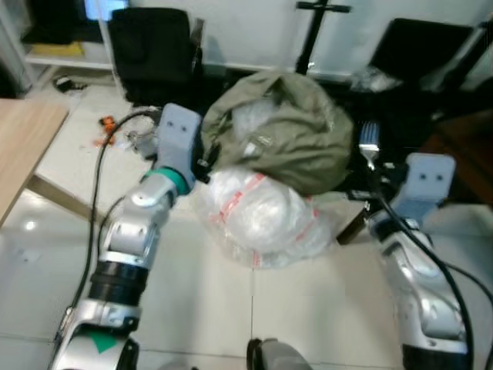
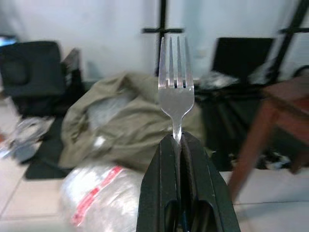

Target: Setting the table

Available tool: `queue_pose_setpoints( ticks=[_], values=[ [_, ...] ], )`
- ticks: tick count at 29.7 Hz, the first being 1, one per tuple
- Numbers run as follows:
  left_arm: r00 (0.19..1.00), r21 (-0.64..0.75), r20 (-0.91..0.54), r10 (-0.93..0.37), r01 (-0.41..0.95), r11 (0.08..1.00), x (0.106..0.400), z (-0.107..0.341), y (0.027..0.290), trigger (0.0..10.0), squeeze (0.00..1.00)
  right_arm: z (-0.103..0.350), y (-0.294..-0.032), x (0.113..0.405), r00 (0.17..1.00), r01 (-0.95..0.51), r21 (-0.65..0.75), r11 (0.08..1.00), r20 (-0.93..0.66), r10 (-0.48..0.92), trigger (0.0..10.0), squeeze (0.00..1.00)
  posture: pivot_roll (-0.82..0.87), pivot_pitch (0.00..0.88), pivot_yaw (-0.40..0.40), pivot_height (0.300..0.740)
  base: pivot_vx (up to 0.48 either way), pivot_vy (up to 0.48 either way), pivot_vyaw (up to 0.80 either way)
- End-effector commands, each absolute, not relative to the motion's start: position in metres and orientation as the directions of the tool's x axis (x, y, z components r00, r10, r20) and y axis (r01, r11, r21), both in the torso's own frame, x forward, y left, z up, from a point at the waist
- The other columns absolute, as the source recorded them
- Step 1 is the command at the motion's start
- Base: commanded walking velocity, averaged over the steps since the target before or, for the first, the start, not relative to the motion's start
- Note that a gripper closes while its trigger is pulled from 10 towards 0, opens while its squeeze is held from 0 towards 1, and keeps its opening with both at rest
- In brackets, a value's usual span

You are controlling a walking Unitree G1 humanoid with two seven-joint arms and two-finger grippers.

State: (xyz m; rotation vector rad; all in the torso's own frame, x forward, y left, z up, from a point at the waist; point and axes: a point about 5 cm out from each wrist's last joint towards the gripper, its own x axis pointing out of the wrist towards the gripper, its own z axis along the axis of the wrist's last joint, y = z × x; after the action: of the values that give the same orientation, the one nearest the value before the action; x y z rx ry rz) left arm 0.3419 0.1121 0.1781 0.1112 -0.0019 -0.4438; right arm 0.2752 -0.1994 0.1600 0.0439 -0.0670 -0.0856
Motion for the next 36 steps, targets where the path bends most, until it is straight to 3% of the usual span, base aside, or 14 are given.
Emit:
queue_pose_setpoints(
  ticks=[1, 36],
  values=[
    [0.904, 0.105, -0.039, -0.426, 0.427, 0.898, 0.3414, 0.1735, 0.1135, 10.0, 0.00, 0.1571, -0.1991, 0.2729, 0.994, 0.089, 0.048, 0.995, 0.054, -0.092, 10.0, 0.00, 0.07, 0.000, 0.010, 0.740, 0.000, 0.000, -0.80],
    [0.889, 0.102, -0.037, -0.457, 0.458, 0.883, 0.3444, 0.1744, 0.1077, 10.0, 0.00, 0.1586, -0.2015, 0.2718, 0.991, 0.113, 0.042, 0.993, 0.062, -0.116, 10.0, 0.00, 0.06, 0.000, 0.031, 0.740, 0.000, 0.000, -0.80]
  ],
)
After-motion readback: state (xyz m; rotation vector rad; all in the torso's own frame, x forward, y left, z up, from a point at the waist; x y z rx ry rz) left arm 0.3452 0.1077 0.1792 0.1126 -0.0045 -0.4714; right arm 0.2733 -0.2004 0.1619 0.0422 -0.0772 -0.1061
